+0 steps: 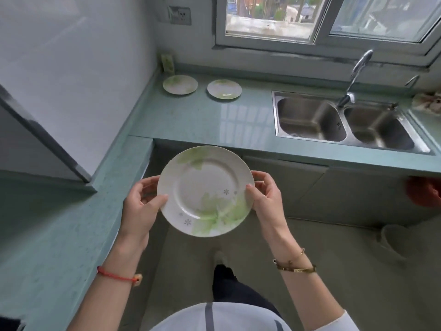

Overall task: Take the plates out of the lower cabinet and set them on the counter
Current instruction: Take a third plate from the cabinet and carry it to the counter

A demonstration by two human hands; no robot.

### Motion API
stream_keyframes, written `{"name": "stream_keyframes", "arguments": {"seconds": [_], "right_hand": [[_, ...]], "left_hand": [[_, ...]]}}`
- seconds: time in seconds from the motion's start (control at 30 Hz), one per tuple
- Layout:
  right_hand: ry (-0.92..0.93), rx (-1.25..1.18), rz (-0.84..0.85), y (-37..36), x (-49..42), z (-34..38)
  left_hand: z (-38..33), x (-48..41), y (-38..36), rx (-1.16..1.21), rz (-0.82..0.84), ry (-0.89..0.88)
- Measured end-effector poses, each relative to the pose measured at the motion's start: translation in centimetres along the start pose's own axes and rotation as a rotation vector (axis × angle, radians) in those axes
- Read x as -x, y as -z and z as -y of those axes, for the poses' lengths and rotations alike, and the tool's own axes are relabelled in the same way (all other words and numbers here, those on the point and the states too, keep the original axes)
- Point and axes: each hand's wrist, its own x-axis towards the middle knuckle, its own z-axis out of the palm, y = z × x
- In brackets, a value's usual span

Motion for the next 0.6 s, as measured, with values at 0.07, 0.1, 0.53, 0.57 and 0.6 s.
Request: {"name": "stream_keyframes", "arguments": {"seconds": [0.07, 0.1, 0.53, 0.57, 0.6], "right_hand": [[-0.017, 0.010, 0.023, -0.9, -4.3, 1.1], [-0.015, 0.017, 0.032, -1.4, -6.2, 1.7], [-0.039, 0.249, 0.144, -12.3, -29.0, 4.6], [-0.049, 0.267, 0.139, -13.5, -30.7, 4.3], [-0.059, 0.283, 0.130, -14.8, -32.4, 3.9]], "left_hand": [[-0.9, -3.7, -1.6, -0.002, -0.028, 0.004], [-1.3, -5.3, -2.3, 0.004, -0.037, 0.000], [-3.4, -27.4, -5.0, -0.028, -0.196, 0.059], [-3.3, -29.4, -4.9, -0.045, -0.201, 0.067], [-3.1, -31.4, -4.8, -0.060, -0.205, 0.072]]}}
